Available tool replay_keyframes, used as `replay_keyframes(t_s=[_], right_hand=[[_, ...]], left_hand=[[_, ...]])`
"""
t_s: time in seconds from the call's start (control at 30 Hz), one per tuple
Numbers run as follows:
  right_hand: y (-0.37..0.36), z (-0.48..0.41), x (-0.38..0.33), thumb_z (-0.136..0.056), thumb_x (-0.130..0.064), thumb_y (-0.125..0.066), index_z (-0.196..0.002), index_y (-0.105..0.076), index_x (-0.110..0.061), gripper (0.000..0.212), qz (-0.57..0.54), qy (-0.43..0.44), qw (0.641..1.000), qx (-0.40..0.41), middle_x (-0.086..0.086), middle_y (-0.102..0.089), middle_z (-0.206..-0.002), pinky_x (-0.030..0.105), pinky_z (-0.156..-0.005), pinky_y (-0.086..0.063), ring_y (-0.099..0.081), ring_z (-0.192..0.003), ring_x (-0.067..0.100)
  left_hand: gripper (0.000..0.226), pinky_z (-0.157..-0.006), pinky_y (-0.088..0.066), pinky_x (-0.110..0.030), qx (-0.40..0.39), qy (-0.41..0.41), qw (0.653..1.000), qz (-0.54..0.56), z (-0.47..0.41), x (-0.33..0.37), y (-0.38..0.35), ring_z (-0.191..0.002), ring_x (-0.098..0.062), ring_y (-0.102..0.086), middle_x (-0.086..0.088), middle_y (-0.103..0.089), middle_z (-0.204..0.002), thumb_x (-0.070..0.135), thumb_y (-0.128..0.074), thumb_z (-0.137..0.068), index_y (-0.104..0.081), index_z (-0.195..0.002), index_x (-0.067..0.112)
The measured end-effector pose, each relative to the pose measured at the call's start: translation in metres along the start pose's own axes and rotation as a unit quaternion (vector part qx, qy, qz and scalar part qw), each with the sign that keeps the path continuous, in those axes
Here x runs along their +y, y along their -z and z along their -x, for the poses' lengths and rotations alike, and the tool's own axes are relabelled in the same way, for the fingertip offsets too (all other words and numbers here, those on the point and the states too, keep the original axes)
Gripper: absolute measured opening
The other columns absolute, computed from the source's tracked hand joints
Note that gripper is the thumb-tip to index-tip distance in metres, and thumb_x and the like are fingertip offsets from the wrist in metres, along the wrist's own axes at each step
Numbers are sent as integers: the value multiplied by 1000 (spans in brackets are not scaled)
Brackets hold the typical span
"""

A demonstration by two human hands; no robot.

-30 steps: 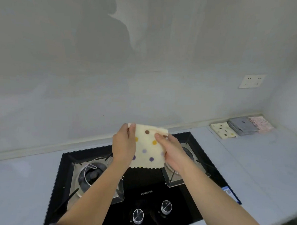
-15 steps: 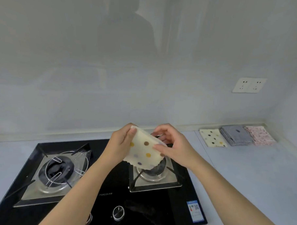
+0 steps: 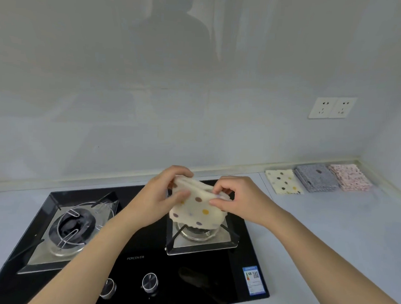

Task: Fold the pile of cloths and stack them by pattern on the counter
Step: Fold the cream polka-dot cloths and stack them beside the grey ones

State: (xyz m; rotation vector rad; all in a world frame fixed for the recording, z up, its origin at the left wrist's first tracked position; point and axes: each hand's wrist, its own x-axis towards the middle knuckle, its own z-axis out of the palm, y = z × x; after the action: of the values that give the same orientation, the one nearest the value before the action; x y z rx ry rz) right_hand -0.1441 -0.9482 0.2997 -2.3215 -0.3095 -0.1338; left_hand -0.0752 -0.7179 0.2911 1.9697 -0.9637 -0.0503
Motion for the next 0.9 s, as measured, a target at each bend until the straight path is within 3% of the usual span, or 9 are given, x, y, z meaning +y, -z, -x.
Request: replay_keyframes(t_s=[0.1, 0.17, 0.23, 0.33, 0.4, 0.5, 0.73, 0.9], right_hand=[[2, -2, -4, -82, -26, -75, -79, -67, -19, 11, 22, 21, 999, 12, -9, -59, -74, 21, -56, -33, -50, -65, 15], [2, -2, -8, -81, -25, -76, -78, -67, -17, 12, 28, 34, 999, 15, -9, -59, -74, 19, -56, -31, -49, -66, 14], [-1, -2, -12, -81, -26, -75, -77, -66, -17, 13, 34, 37, 999, 13, -9, -59, -74, 20, -56, -32, -49, -67, 14], [-2, -1, -15, -80, -29, -75, -74, -64, -19, 16, 37, 22, 999, 26, -8, -59, -73, 30, -59, -38, -50, -67, 15], [1, 1, -15, -78, -32, -77, -71, -63, -19, 20, 31, 1, 999, 36, -6, -61, -73, 37, -62, -42, -53, -68, 19], [5, 5, -14, -77, -33, -79, -69, -63, -16, 24, 31, -33, 998, 36, -4, -62, -72, 39, -65, -44, -55, -69, 20], [6, 13, -11, -76, -27, -80, -73, -64, -15, 21, 26, -25, 996, 79, 0, -62, -74, 41, -66, -43, -53, -70, 26], [7, 19, -13, -79, -24, -78, -76, -63, -21, 16, 31, -47, 997, 59, -5, -63, -78, 43, -71, -47, -57, -74, 27]], left_hand=[[23, -77, -49, -28, -48, -88, 988, -119, 0, 3, 4, -99, -10, -59, 21, -54, -117, 43, -56, -86, -58, -106, 32], [27, -70, -48, -25, -58, -97, 975, -191, -1, 3, 6, -88, -7, -58, 22, -54, -112, 47, -54, -85, -57, -108, 33], [26, -65, -43, -19, -68, -112, 962, -241, -3, 1, 9, -77, -4, -54, 20, -56, -107, 46, -54, -85, -60, -106, 32], [29, -62, -41, -23, -92, -144, 941, -292, -5, 0, 10, -66, -6, -49, 16, -58, -98, 49, -50, -85, -67, -92, 28], [32, -63, -40, -24, -100, -136, 940, -295, -5, -3, 14, -65, -6, -47, 15, -59, -92, 51, -48, -86, -68, -87, 27], [19, -62, -41, -25, -122, -116, 946, -276, -9, -3, 23, -65, -4, -47, 13, -62, -87, 42, -59, -90, -68, -86, 26], [15, -65, -45, -23, -149, -115, 951, -244, -16, 0, 24, -72, 1, -52, 14, -59, -84, 38, -68, -86, -68, -94, 25], [12, -66, -48, -28, -179, -138, 941, -252, -21, -3, 26, -71, -5, -55, 10, -60, -86, 28, -67, -88, -71, -99, 24]])
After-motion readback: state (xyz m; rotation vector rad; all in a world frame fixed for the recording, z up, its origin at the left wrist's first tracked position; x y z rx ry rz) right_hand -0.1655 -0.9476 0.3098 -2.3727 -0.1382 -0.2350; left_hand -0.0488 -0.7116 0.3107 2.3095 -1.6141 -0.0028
